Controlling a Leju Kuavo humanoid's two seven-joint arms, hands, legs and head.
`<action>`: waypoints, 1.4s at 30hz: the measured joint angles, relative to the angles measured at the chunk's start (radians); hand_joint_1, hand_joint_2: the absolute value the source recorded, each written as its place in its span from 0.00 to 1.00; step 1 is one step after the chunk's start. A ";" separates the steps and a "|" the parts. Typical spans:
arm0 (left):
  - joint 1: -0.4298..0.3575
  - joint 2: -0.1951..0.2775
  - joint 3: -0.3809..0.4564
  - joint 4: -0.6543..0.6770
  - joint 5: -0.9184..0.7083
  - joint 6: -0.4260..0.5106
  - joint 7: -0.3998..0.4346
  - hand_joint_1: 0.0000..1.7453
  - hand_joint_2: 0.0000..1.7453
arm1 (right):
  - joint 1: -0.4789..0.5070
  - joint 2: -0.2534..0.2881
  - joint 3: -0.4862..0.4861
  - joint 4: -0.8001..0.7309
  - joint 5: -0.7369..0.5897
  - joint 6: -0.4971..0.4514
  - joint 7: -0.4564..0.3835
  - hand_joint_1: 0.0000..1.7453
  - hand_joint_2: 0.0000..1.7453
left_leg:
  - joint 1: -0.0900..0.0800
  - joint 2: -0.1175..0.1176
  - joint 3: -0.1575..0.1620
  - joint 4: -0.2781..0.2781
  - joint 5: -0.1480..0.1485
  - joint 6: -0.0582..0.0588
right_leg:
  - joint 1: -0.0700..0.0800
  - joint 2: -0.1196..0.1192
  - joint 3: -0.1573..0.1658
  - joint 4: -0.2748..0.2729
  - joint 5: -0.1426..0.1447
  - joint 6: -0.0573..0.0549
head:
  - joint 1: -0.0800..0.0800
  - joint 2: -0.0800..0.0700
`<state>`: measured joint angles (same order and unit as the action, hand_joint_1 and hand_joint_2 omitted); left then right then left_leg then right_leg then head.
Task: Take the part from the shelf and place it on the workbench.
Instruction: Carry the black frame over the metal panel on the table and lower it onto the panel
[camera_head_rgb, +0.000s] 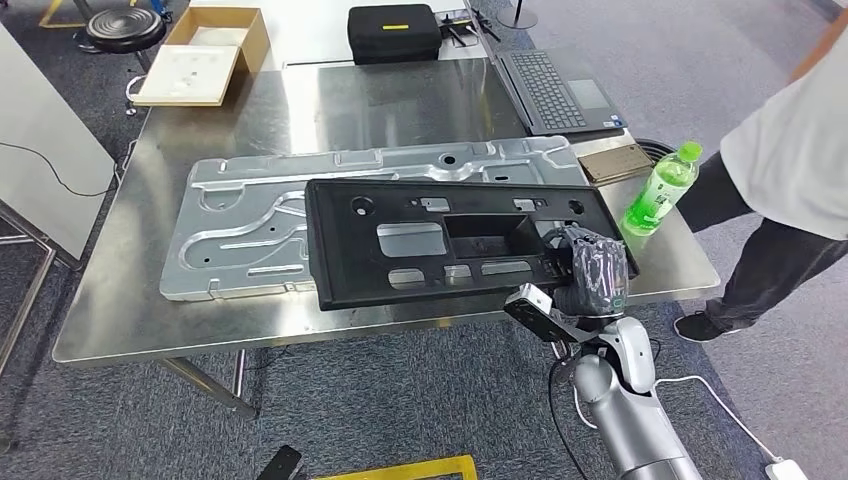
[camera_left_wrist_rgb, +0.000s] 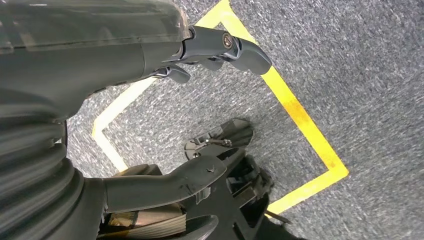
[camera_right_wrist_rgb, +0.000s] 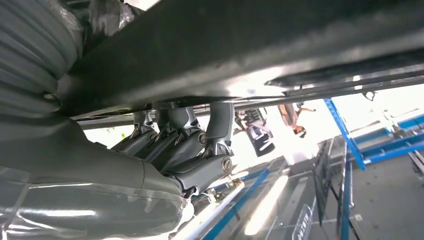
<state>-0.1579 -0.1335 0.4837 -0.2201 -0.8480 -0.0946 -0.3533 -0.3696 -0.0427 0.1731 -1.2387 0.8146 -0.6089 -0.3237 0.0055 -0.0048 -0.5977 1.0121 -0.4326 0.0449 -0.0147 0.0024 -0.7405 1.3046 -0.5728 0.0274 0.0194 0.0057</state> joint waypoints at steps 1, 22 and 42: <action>0.000 0.000 0.000 0.000 0.000 0.000 0.000 0.00 1.00 | 0.004 -0.001 -0.001 0.000 0.000 0.000 0.000 1.00 1.00 | 0.001 0.000 0.000 0.002 -0.002 -0.002 | -0.005 0.000 0.008 -0.020 0.023 0.004 | 0.000 0.000; -0.006 0.000 0.000 0.000 -0.002 -0.004 -0.003 0.00 1.00 | 0.011 -0.005 -0.011 -0.008 -0.006 0.001 -0.010 1.00 1.00 | -0.011 -0.001 -0.002 0.030 -0.025 -0.016 | 0.020 0.003 0.127 -0.258 0.115 -0.044 | -0.001 0.000; -0.011 -0.010 0.000 0.000 -0.013 -0.021 -0.015 0.00 1.00 | -0.016 -0.042 -0.019 -0.029 0.116 0.009 0.034 1.00 1.00 | 0.010 -0.028 -0.041 0.091 -0.057 -0.047 | -0.012 0.011 0.141 -0.268 0.112 -0.034 | -0.001 0.000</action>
<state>-0.1692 -0.1431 0.4837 -0.2201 -0.8606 -0.1161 -0.3687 -0.3855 -0.0844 0.1539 -1.2677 0.9301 -0.5995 -0.2898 0.0153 -0.0328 -0.6384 1.1027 -0.4900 -0.0023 -0.0264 0.0134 -0.5996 1.0370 -0.4613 -0.0071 0.0183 0.0057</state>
